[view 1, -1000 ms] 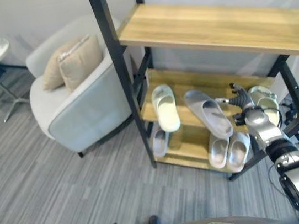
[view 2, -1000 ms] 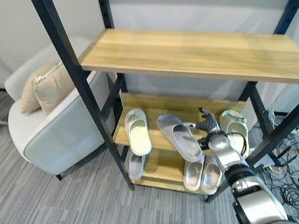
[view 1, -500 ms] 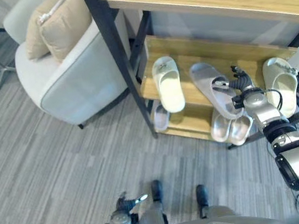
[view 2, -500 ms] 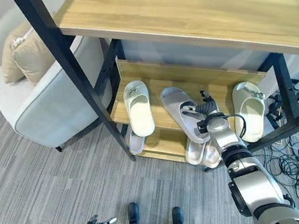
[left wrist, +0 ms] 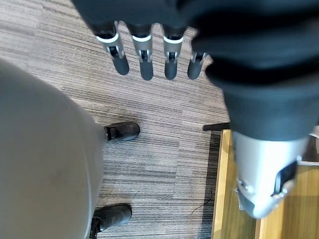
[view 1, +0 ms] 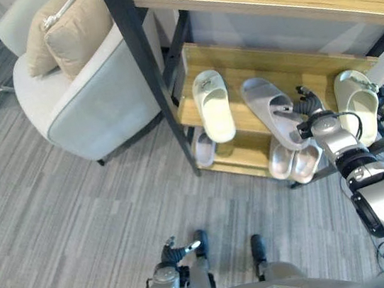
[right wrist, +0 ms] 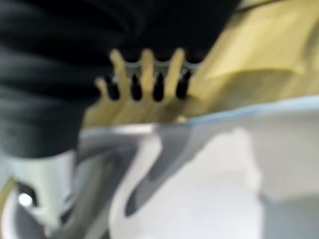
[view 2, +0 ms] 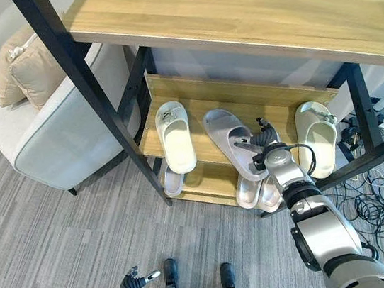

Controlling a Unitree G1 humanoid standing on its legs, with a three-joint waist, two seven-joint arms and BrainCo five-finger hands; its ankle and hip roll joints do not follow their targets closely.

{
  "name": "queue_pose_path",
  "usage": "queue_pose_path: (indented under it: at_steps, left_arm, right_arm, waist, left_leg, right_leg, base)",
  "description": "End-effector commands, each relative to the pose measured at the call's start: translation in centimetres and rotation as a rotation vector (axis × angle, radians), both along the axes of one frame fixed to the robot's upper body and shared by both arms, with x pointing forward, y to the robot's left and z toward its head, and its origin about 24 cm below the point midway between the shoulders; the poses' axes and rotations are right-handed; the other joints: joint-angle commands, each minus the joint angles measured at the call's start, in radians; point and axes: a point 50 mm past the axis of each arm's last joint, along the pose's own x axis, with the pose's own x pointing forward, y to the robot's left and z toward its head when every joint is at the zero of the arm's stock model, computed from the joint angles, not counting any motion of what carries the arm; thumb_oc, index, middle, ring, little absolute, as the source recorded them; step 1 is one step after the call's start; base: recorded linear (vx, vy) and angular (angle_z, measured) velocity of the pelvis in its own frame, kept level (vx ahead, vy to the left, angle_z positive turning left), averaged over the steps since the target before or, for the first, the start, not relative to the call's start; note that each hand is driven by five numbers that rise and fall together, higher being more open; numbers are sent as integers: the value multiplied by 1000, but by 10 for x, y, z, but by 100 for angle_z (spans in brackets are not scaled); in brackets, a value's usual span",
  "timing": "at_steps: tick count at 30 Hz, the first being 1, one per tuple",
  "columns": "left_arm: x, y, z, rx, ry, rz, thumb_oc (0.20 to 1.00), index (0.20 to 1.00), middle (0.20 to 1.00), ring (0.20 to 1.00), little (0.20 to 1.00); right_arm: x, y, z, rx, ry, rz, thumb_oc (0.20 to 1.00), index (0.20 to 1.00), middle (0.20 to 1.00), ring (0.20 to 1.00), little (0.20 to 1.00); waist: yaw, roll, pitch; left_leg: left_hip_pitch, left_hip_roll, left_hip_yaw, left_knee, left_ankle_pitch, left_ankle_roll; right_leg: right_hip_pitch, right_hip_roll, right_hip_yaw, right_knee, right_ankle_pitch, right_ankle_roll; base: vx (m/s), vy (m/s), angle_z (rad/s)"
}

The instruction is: Arrange the slippers neatly on the shoe rack.

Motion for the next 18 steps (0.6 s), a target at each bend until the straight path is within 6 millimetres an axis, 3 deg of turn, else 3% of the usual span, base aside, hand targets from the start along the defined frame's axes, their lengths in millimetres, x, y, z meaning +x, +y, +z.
queue_pose_path:
  at_steps: [1, 12, 13, 18]
  left_arm:
    - [7, -15, 0, -27, -2, -42, 1000, 1000, 1000, 1000, 1000]
    - [27, -12, 9, -6, -59, -60, 1000, 1000, 1000, 1000, 1000]
    - [30, -14, 10, -2, -67, -69, 1000, 1000, 1000, 1000, 1000]
    - [41, -23, 14, 8, -95, -99, 1000, 1000, 1000, 1000, 1000]
  right_arm:
    - [20, -1, 52, -70, -158, 3, 1000, 1000, 1000, 1000, 1000]
    - [38, 18, 90, -130, -258, 19, 1000, 1000, 1000, 1000, 1000]
    - [39, 19, 95, -129, -272, 20, 219, 219, 219, 219, 219]
    - [39, 20, 101, -173, -332, -1, 200, 200, 200, 200, 200]
  waist:
    - [24, 8, 15]
    - [36, -6, 42]
    - [36, -4, 46]
    - [35, 2, 63]
  left_leg:
    - [38, -10, -3, 4, -58, -23]
    - [-21, -13, -12, 4, -49, -27]
    - [-27, -15, -12, 4, -48, -27]
    - [-39, -18, -10, 4, -46, -27]
  right_leg:
    - [14, 2, -2, 53, -51, 4]
    - [-13, -1, -14, 25, -38, 18]
    - [-17, -2, -16, 22, -36, 18]
    - [-23, -2, -19, 21, -35, 24]
  base:
    - [0, 0, 0]
    - [0, 2, 1]
    - [-20, 44, 2]
    - [-8, 31, 8]
